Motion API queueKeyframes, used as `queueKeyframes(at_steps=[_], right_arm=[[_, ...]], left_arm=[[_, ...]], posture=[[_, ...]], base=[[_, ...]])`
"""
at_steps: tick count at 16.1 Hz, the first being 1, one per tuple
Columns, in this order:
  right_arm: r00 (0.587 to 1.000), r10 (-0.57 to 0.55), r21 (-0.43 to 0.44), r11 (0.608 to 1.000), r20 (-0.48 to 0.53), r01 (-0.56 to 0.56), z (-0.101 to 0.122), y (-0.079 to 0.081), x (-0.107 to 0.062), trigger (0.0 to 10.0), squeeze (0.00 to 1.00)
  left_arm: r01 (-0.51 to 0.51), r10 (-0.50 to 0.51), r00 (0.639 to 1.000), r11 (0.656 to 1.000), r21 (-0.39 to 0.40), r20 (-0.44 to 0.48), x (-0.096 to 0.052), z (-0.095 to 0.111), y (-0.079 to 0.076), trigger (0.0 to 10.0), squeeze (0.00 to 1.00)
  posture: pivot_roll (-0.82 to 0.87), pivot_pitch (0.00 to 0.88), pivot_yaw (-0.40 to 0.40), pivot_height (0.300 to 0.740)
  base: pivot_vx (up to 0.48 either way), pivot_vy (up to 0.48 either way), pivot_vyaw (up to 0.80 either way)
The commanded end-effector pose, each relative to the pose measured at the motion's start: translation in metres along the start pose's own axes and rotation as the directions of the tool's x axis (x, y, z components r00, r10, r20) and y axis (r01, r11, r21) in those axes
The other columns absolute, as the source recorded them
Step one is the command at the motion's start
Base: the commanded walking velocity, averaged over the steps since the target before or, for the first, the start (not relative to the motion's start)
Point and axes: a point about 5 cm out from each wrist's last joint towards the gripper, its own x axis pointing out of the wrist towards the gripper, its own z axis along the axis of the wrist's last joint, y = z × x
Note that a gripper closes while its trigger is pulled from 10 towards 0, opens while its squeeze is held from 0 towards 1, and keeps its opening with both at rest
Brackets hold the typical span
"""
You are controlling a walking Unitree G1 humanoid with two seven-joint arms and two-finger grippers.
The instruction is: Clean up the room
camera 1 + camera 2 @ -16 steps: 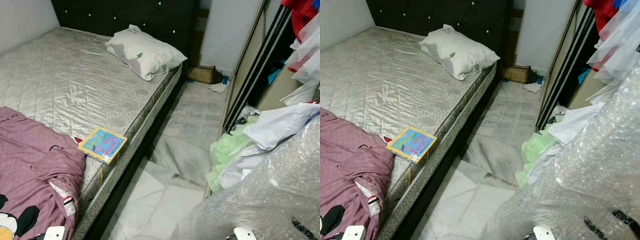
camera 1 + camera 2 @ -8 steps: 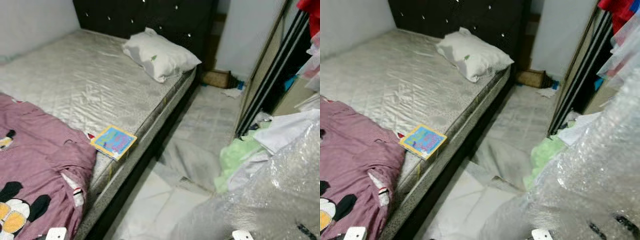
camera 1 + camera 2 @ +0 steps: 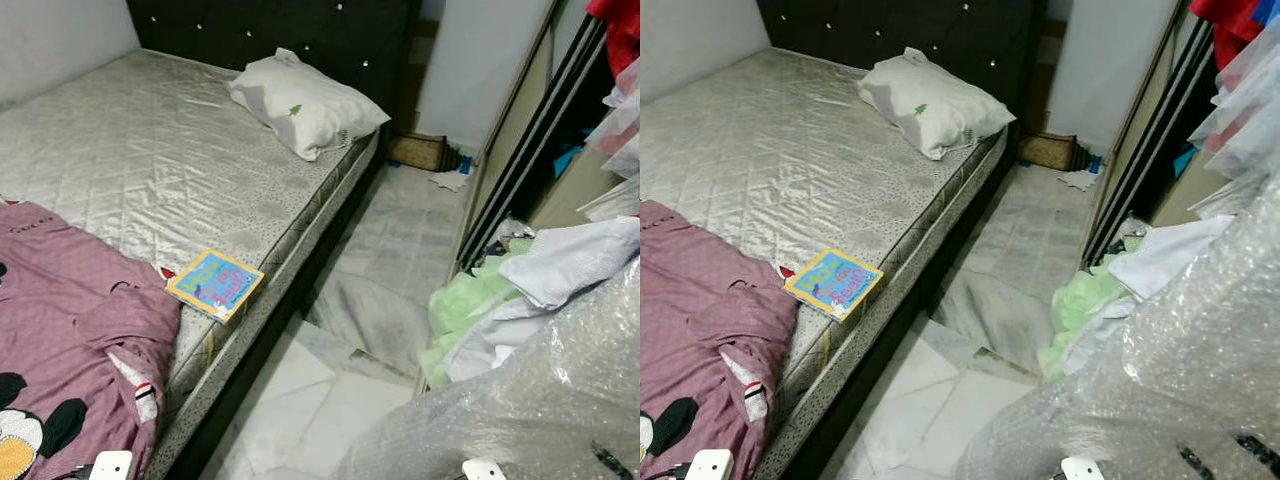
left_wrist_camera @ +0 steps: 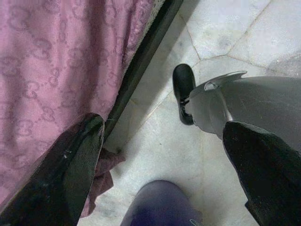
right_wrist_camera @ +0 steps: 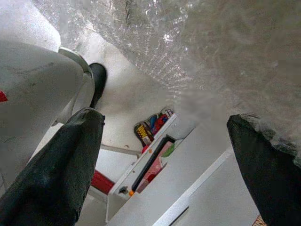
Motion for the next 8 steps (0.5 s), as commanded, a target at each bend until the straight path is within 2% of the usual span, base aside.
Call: queueKeyframes(at_steps=[1,5,8], right_arm=[[0.999,-0.02,-0.015,1.0,0.045,0.021,0.0148,-0.0082,0.0002,10.0,0.0],[0.999,-0.018,-0.023,1.0,0.045,0.02,0.0158,-0.0084,0.0003,10.0,0.0],[0.999,-0.018,-0.026,0.999,0.046,0.02,0.0163,-0.0086,0.0003,10.0,0.0]], left_arm=[[-0.004,0.004,1.0,1.0,-0.015,-0.007,-0.0008,-0.0026,0.0017,10.0,0.0],[-0.005,0.005,1.0,1.0,-0.019,-0.004,-0.0008,-0.0018,0.0019,10.0,0.0],[-0.008,0.008,1.0,1.0,-0.014,-0.004,-0.0007,-0.0013,0.0022,10.0,0.0]], posture=[[-0.1,0.041,-0.037,0.74],[-0.1,0.044,-0.037,0.74],[-0.1,0.044,-0.038,0.74]], base=[[0.0,0.262,0.0],[0.0,0.401,0.0],[0.0,0.0,0.0]])
